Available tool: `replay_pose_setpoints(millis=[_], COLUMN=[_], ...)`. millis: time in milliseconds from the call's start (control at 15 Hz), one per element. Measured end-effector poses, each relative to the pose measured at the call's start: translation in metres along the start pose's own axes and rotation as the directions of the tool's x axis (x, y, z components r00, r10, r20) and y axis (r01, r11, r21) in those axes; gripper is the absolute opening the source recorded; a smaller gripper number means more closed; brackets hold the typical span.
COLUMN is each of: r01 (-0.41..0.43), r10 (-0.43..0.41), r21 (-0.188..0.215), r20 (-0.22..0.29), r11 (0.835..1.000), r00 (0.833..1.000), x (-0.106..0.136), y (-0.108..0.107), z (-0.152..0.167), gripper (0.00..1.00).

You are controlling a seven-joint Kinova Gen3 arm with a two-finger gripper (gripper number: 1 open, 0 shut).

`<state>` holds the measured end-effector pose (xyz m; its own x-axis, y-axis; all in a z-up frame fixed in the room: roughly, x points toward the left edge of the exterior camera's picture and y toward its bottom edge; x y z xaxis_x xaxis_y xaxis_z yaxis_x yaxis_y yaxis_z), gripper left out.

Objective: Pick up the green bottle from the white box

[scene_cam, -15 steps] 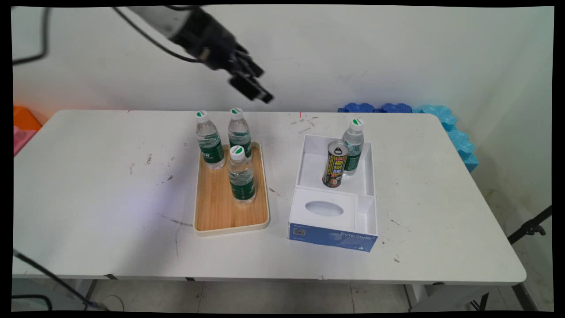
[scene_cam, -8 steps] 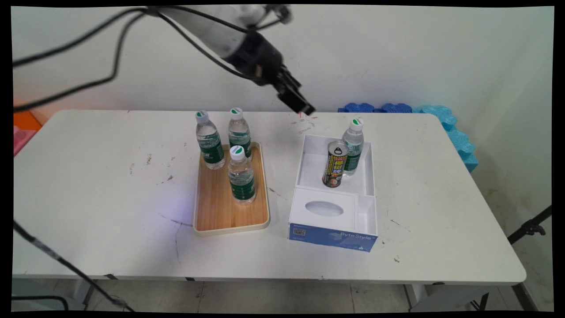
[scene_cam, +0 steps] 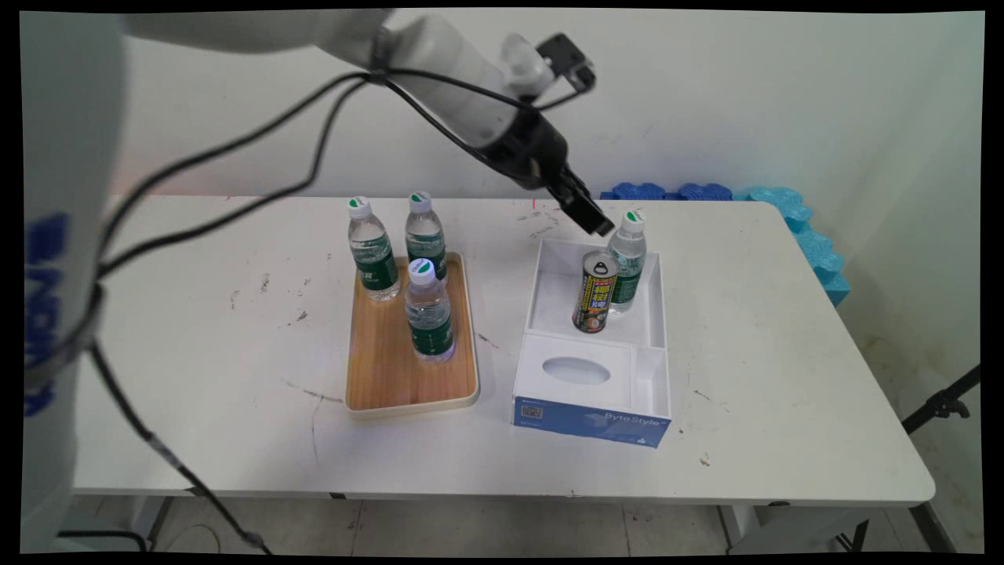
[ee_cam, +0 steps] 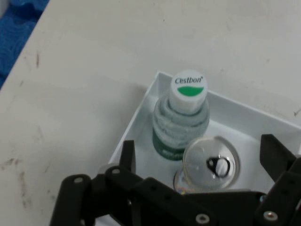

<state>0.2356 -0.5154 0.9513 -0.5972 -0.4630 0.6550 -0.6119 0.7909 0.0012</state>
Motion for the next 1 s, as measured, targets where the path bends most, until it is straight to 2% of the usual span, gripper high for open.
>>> replay_pose_setpoints(millis=[533,800,1000], r01=[0.016,0.015,0.022], r10=[-0.016,-0.018,-0.023], r21=[0.014,0.057,0.043], r20=[0.022,0.044,0.045], r11=[1.000,0.998,0.999], r00=[1.000,0.999,0.999], x=[0.009,0.010,0.012], y=[0.007,0.002,0.004], z=[0.062,0.090,0.111], gripper=[1.00,1.00,1.00])
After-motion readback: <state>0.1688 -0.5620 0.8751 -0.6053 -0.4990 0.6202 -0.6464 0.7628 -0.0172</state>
